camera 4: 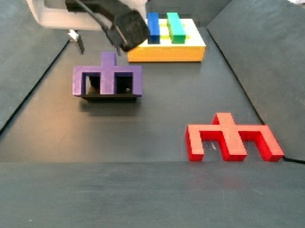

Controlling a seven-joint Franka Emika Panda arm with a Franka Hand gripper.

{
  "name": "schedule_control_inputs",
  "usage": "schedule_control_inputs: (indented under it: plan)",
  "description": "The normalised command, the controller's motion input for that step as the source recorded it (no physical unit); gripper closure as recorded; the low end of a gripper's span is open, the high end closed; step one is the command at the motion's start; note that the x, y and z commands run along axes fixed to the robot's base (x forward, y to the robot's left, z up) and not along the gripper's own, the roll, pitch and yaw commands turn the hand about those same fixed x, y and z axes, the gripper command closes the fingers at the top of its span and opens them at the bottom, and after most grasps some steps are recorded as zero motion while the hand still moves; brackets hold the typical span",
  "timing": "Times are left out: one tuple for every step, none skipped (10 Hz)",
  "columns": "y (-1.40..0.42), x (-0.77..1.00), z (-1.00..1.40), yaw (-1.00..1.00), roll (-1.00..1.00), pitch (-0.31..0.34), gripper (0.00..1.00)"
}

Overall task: Pick up the purple object. Move up. Place the purple object on the fixture. Regrasp the purple object. Move to above the board. Insert the purple object.
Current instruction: Regrasp the purple object.

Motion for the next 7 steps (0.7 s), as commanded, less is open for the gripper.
schedule_control_inputs:
  plan:
    - [-0.11,0.0,0.0,0.07,1.0,0.0,0.0]
    - [-0.11,0.0,0.0,0.07,1.0,0.0,0.0]
    - [-0.11,0.0,0.0,0.07,1.0,0.0,0.0]
    - [-0.1,0.0,0.0,0.05,1.0,0.0,0.0]
    - [-0.09,0.0,0.0,0.03,0.99,0.0,0.0]
    - [-0.09,0.0,0.0,0.01,1.0,0.0,0.0]
    - [-0.1,0.0,0.0,0.01,1.0,0.0,0.0]
